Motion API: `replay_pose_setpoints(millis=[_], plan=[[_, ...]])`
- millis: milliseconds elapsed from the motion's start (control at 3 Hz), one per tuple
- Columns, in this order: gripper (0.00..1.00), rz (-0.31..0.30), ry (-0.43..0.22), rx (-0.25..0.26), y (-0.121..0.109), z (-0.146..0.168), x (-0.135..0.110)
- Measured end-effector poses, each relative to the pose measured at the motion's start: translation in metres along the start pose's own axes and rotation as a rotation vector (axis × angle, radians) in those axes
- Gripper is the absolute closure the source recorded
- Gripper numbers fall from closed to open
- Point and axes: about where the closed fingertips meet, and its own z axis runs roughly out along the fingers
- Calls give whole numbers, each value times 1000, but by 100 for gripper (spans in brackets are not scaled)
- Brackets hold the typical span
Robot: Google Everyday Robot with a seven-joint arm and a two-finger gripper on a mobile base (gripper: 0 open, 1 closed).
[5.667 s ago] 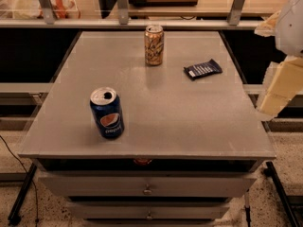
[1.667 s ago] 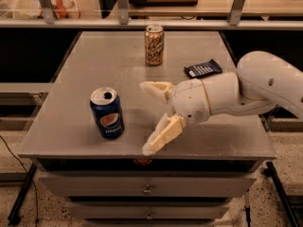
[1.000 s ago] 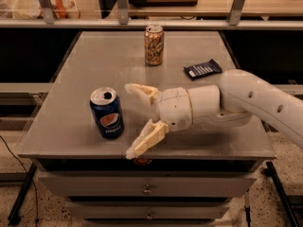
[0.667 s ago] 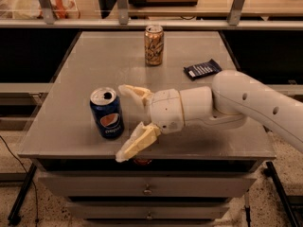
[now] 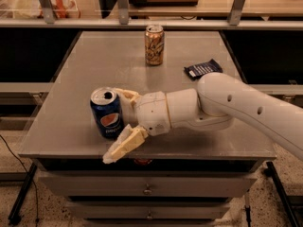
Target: Knock pepsi can over
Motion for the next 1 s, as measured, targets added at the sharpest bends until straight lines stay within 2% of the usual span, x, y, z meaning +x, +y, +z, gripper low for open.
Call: replay_pose_setpoints(millis=[333,667,1000], plan=[[0,24,-20,-18,-6,10,9],[18,39,-34,-29,-13,15,17],[41,36,-41,-23,-20,11,17]])
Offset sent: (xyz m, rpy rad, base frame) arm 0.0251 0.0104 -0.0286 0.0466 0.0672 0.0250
